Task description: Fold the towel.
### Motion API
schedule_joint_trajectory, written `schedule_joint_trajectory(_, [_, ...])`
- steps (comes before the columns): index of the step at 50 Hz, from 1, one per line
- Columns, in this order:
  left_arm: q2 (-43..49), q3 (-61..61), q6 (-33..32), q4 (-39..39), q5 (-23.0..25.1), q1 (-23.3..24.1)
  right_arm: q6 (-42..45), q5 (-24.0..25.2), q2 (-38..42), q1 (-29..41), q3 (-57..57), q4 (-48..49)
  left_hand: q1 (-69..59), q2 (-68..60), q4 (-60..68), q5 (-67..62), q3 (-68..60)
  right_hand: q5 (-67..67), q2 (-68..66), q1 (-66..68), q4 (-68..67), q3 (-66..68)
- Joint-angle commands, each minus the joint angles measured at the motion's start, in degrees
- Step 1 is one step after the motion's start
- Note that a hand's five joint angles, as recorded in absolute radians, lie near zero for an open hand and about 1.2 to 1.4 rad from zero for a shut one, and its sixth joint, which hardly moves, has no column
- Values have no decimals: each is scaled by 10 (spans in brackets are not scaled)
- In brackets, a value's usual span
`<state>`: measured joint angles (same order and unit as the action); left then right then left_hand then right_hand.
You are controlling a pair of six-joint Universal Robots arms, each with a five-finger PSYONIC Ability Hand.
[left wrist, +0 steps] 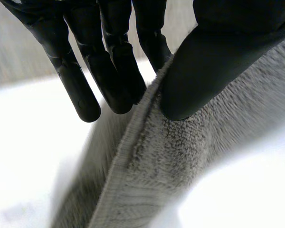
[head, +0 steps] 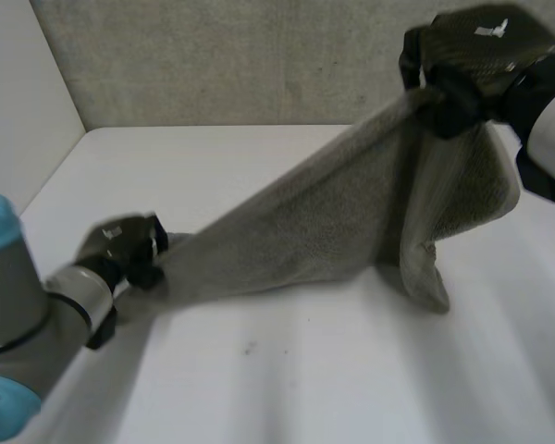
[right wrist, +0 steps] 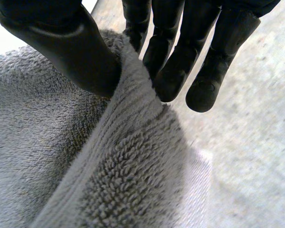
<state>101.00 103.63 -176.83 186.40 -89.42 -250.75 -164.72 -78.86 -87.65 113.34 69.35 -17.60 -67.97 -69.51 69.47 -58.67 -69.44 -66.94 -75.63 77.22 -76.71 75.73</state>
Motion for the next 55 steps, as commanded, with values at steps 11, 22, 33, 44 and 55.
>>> schedule_joint_trajectory(11, [-194,-277,-26,-240,78,-68,62,9,-52,-73,-184,-130,-120,-105,105,-113,-106,-31,-44,28,-33,43])
schedule_joint_trajectory(22, [-49,-392,-48,-299,95,-77,115,11,78,-81,-201,-183,-120,-105,105,-113,-106,-31,-44,28,-33,43])
schedule_joint_trajectory(33, [191,-533,-112,-290,88,-49,123,5,282,-75,-267,-142,-120,-105,105,-113,-106,-31,-44,28,-33,43])
schedule_joint_trajectory(44, [368,-953,-87,-73,37,-29,116,-52,405,-51,-477,154,-120,-105,105,-113,-106,-31,-44,28,-33,43])
schedule_joint_trajectory(55, [284,-843,-2,-92,8,-26,122,-53,326,-44,-382,207,-120,-105,105,-113,-106,-31,-44,28,-33,43])
